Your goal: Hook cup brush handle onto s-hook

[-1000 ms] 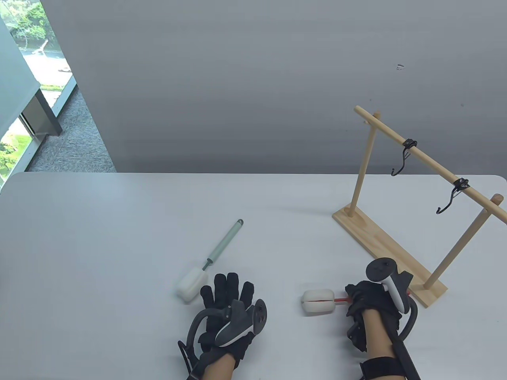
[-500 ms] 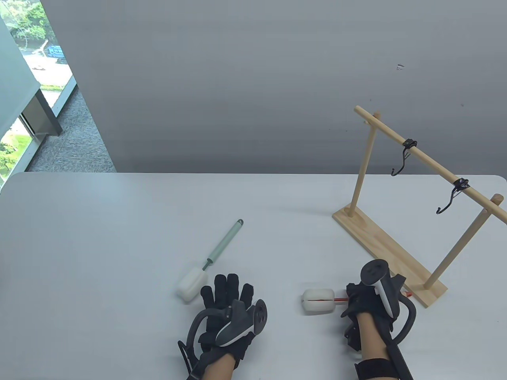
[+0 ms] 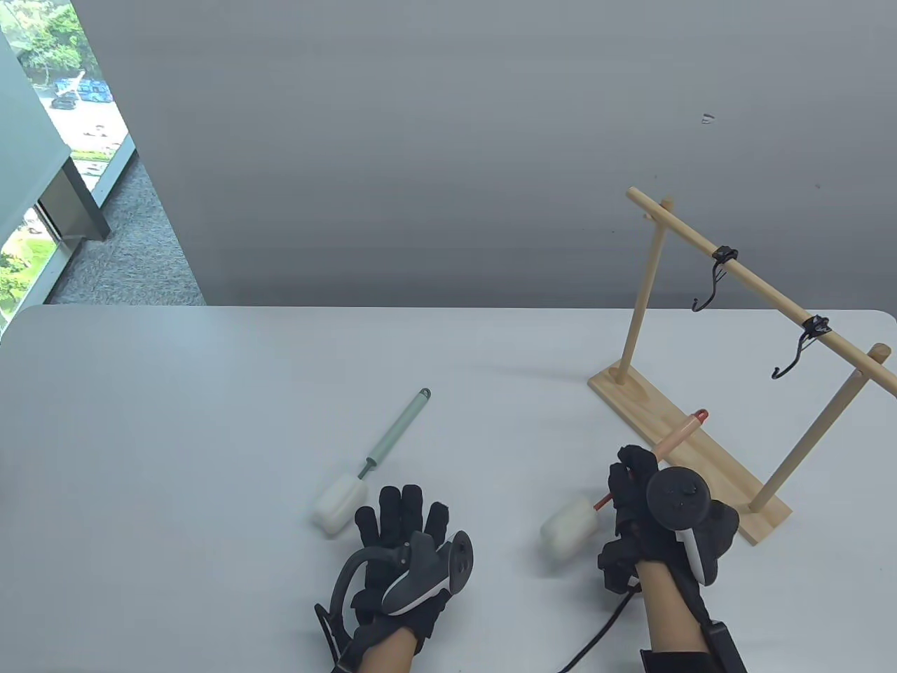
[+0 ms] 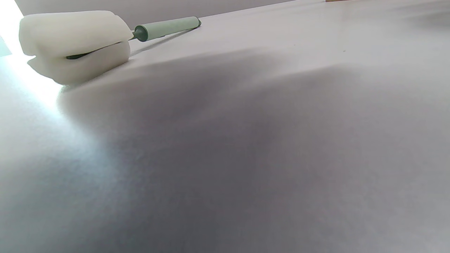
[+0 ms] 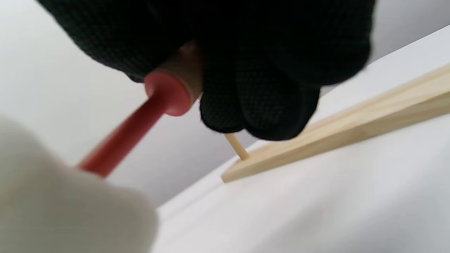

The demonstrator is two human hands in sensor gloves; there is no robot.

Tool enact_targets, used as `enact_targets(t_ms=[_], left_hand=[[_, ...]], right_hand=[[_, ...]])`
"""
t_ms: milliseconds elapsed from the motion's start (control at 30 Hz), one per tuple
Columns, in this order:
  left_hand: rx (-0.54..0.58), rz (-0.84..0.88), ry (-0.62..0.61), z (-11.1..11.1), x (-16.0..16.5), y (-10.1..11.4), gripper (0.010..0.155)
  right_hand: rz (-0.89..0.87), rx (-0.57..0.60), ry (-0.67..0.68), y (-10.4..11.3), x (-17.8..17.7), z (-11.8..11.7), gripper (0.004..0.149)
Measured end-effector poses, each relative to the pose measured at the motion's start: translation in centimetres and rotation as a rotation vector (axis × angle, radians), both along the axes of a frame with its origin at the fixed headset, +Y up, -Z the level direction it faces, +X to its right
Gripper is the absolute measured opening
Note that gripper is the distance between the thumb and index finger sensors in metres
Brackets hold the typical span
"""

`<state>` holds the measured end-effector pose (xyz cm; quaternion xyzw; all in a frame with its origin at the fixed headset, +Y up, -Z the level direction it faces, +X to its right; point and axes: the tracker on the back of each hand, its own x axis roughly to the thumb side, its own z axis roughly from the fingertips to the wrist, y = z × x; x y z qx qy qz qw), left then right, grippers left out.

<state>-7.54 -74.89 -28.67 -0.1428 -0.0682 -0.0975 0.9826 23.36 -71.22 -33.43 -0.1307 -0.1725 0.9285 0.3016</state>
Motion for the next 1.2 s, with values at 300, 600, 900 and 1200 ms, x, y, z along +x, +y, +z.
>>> enact_targets(t_ms=[300, 600, 900, 1200], left_hand=[[-0.002, -0.004, 0.002, 0.0, 0.0, 0.0, 0.079], [-0.006, -0.008, 0.001, 0.1, 0.0, -0.1, 0.079], [-0.012, -0.012, 0.002, 0.1, 0.0, -0.1, 0.079], [-0.016, -0.015, 0.004, 0.2, 0.0, -0.1, 0.079]], right_hand=[[-0.050, 0.185, 0.060, 1.6, -0.6, 0.4, 0.038], [-0.194, 0.396, 0.023, 3.4, 0.8, 1.4, 0.037], [-0.258, 0.497, -0.025, 4.0, 2.0, 2.3, 0.037], [-0.299, 0.484, -0.045, 3.8, 2.5, 2.3, 0.038]])
